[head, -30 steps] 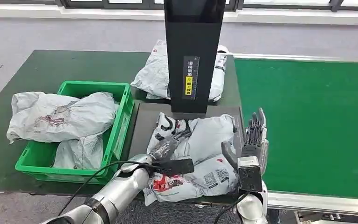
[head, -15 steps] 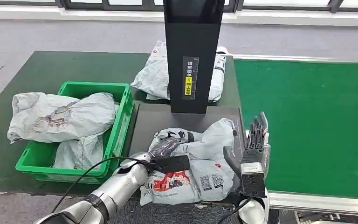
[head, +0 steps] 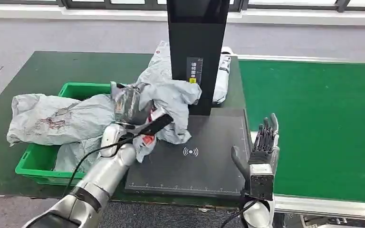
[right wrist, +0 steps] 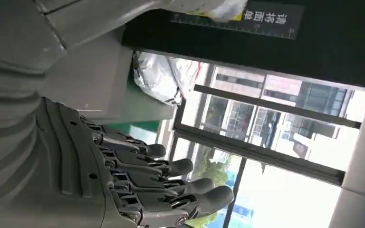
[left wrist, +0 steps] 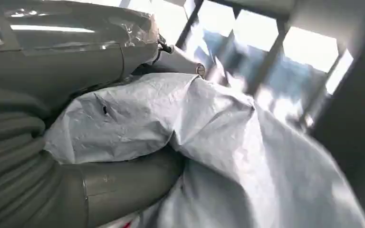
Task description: Moved the parcel from conveyor to table for the left to box.
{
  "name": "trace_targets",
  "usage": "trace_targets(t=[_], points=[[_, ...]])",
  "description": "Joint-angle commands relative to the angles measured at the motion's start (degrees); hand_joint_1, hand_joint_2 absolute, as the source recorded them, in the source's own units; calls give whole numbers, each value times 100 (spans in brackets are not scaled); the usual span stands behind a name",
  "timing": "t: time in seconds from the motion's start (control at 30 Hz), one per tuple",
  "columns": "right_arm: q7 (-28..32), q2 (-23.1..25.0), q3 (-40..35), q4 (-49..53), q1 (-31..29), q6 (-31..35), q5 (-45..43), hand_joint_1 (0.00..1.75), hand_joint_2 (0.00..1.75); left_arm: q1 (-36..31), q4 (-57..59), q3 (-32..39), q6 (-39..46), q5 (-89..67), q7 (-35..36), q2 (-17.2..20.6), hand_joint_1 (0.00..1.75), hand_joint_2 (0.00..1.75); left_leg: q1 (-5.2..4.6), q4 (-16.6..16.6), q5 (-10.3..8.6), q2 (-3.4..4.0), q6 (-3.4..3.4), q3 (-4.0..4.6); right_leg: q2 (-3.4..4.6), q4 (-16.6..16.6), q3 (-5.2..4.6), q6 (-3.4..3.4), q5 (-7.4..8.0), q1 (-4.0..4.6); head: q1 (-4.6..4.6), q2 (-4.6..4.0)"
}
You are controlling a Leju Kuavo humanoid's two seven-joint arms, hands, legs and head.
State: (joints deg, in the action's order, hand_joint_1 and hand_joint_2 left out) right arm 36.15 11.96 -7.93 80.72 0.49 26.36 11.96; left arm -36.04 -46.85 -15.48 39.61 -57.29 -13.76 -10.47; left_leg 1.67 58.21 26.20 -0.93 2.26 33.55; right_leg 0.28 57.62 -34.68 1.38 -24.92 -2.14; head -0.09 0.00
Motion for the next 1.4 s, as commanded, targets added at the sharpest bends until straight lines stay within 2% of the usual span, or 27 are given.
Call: trace_targets(t=[0.03,0.1,0.2,0.37,0.4,0.43,0.47,0.5,0.53,0.57,0.63,0.7,0.73,0.83,0.87,0.97,1.4], points=[[-28,16,263,226,180,119,-96,0,175,-270,-1449,2239,39,-1928,435,224,175,175,0,-20,-2,39,-35,-15,12,-19,6,-47,9,13,0,-2],[-15,-14,235,208,193,136,-123,0,175,-187,-1699,2731,39,-2259,379,216,175,175,1,-4,5,28,-10,-6,21,-2,-6,-15,2,5,-2,0],[-28,-106,173,131,151,156,-178,0,175,-63,-1823,3214,39,-2600,545,419,175,175,-1,-11,8,48,-19,-16,33,-9,0,-25,4,6,0,0],[26,-266,-2,-90,137,154,-339,0,175,167,-1466,3829,39,-2720,895,975,175,175,-1,-26,6,74,-14,-31,59,-19,2,-26,9,6,0,0],[27,-274,-38,-117,125,149,-356,0,175,126,-860,3713,39,-3075,1389,1234,175,175,-2,-22,6,63,-9,-25,55,-14,-1,-20,6,4,0,0],[26,-277,-52,-132,111,146,-358,0,175,117,-646,3674,39,-3135,1552,1323,175,175,-1,-25,5,61,-12,-26,50,-16,2,-24,5,5,0,-2],[16,-288,-79,-160,80,115,-391,0,175,-89,323,3546,39,-3207,1871,1536,175,175,-2,-19,6,55,-6,-23,47,-9,-1,-17,3,2,0,0],[3,-296,-94,-176,62,100,-392,0,175,-95,533,3303,39,-3271,2150,1683,91,175,-4,-35,1,65,-10,-40,54,-20,11,-25,8,3,0,0],[3,-296,-94,-176,62,100,-392,0,175,-95,533,3303,39,-3271,2150,1683,91,175,-4,-42,-2,67,-13,-43,53,-25,12,-30,9,3,-2,0],[-46,-318,-118,-200,46,50,-395,0,175,-295,1295,3217,39,-3121,2159,1744,17,175,-3,-25,2,42,-8,-26,34,-12,4,-18,0,1,2,0],[-46,-318,-118,-200,46,50,-395,0,175,-295,1295,3217,39,-3121,2159,1744,17,175,0,-25,-1,44,-10,-26,31,-14,4,-24,4,5,0,0],[-69,-338,-121,-214,45,22,-387,0,175,-326,1545,3022,11,-3271,2318,1773,0,175,3,-17,-1,37,-12,-13,25,-13,-4,-20,2,9,0,0],[-95,-353,-96,-186,73,7,-373,0,175,-446,1826,3158,-206,-2655,1771,1630,0,175,-1,-23,-3,30,-14,-17,16,-16,3,-21,1,5,0,0],[-138,-376,-48,-134,141,-49,-347,0,175,-463,1903,3161,-431,-2080,1242,1493,0,175,2,-16,0,23,-15,-14,10,-14,3,-21,-2,8,0,-2],[-174,-381,-44,-116,155,-115,-325,0,175,-467,1834,3227,-594,-1476,729,1402,0,175,2,-12,-1,13,-10,-7,4,-10,0,-15,-3,6,0,0],[-209,-350,-60,-124,151,-149,-273,0,175,-438,1471,3076,-410,-516,47,1273,0,175,2,-10,-2,4,-14,-3,-9,-11,2,-20,-3,8,0,-2],[-213,-345,-100,-163,155,-149,-262,0,175,-407,1263,2980,-432,-264,-51,1272,0,175,3,-3,1,17,-7,5,11,-4,-16,-13,-1,7,0,0]])
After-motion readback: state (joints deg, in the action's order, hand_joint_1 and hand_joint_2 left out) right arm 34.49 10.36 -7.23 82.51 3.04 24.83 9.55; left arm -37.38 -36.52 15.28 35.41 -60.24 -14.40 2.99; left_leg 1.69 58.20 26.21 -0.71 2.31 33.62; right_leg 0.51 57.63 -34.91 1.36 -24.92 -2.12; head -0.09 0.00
